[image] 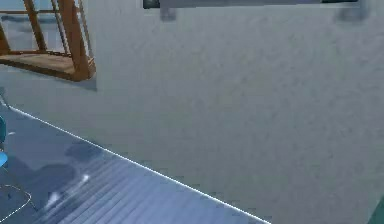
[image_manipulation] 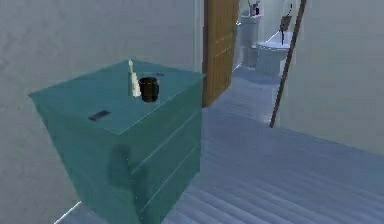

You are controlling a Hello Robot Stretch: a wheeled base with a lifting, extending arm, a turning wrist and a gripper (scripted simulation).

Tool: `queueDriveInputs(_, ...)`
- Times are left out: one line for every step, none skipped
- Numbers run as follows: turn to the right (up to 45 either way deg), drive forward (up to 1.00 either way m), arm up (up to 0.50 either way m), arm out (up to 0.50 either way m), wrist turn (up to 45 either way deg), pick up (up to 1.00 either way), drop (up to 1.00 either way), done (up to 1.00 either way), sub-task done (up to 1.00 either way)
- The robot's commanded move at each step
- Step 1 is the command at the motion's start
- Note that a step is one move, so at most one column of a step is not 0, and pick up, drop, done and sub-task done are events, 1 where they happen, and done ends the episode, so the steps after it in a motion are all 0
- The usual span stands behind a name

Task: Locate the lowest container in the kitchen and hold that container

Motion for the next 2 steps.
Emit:
queueDriveInputs(45.0,0.00,0.00,0.00,0.0,0.00,0.00,0.00,0.00)
queueDriveInputs(45.0,0.00,0.00,0.00,0.0,0.00,0.00,0.00,0.00)
